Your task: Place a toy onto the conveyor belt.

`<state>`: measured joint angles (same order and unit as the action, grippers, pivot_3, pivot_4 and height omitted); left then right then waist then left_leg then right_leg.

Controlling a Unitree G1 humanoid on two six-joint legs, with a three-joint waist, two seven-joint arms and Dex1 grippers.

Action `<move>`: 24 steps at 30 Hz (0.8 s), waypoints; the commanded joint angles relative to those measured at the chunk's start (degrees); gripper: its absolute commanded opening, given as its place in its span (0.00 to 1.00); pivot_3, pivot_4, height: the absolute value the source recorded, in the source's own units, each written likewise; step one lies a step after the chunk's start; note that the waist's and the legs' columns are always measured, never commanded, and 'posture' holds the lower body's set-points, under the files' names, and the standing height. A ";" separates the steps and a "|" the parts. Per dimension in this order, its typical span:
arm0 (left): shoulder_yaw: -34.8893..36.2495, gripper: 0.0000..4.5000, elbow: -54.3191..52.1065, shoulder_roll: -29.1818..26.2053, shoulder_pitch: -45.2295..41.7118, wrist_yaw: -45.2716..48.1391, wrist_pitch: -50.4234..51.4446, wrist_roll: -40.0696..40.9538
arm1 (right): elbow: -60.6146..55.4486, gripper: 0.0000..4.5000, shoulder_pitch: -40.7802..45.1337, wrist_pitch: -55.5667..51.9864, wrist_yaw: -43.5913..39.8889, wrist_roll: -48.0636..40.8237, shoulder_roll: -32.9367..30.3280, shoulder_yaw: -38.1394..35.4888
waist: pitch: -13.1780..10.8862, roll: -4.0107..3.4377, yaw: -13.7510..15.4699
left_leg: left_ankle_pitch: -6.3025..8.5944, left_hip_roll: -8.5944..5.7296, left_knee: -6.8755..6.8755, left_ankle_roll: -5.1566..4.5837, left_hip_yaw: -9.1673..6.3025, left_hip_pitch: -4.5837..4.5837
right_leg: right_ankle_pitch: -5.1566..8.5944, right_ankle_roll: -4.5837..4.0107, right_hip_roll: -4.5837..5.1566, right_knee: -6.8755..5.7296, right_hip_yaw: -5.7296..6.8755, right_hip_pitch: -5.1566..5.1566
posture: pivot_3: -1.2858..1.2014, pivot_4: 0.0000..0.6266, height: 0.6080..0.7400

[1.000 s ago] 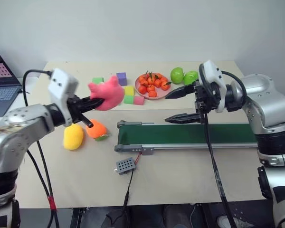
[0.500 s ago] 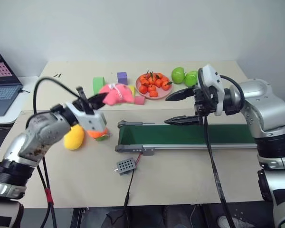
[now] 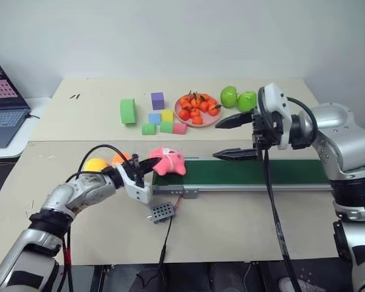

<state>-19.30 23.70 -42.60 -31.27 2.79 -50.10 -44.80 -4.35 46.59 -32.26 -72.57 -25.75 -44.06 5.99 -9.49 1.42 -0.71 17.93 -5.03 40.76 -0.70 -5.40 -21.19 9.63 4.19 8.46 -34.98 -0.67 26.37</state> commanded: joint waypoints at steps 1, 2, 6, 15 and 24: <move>-0.62 0.01 1.06 0.89 -2.76 -0.82 -1.47 0.02 | -2.63 1.00 0.27 -0.67 0.61 -1.36 -1.02 -2.55 | 0.00 0.00 -0.06 | 0.00 0.00 0.00 0.00 0.00 0.01 | 0.00 0.00 0.00 -0.01 0.00 0.00 | 0.52 0.24 1.00; -0.88 0.01 1.23 1.31 -3.27 -0.62 -1.61 0.19 | -2.76 1.00 0.18 -0.76 0.72 -1.39 -1.11 -2.62 | 0.00 0.00 -0.09 | 0.00 0.00 0.00 0.00 0.00 0.01 | 0.00 0.00 0.00 -0.01 -0.01 0.00 | 0.52 0.24 1.00; -1.81 0.01 1.68 2.20 -4.60 0.80 -3.12 1.42 | -3.08 1.00 0.01 -0.98 1.09 -1.42 -1.28 -2.77 | 0.00 0.00 -0.07 | 0.00 0.00 0.01 0.00 0.00 0.01 | 0.00 0.00 0.00 -0.01 -0.01 0.00 | 0.52 0.24 1.00; -1.80 0.71 2.04 0.92 -5.33 5.91 -8.53 7.15 | -2.89 1.00 0.12 -0.67 1.64 -1.18 -1.07 -2.75 | 0.00 0.00 -0.08 | 0.00 0.00 0.03 0.00 0.00 0.01 | 0.00 0.01 0.00 -0.01 -0.01 0.00 | 0.52 0.24 1.00; 0.56 0.99 1.54 -2.32 -6.24 10.55 -7.88 12.10 | -1.87 1.00 0.74 -0.09 1.20 -0.88 -0.86 -2.12 | 0.00 0.00 -0.21 | 0.00 0.00 0.04 -0.01 0.00 0.01 | -0.01 0.01 0.00 -0.02 -0.01 0.00 | 0.52 0.24 1.00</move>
<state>-20.91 26.27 -43.60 -36.45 12.44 -57.67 -35.34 -5.62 46.32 -32.96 -71.15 -26.01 -44.32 5.67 -9.49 1.41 -0.92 17.94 -5.03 40.80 -0.71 -5.40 -21.19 9.63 4.20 8.46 -35.00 -0.68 26.37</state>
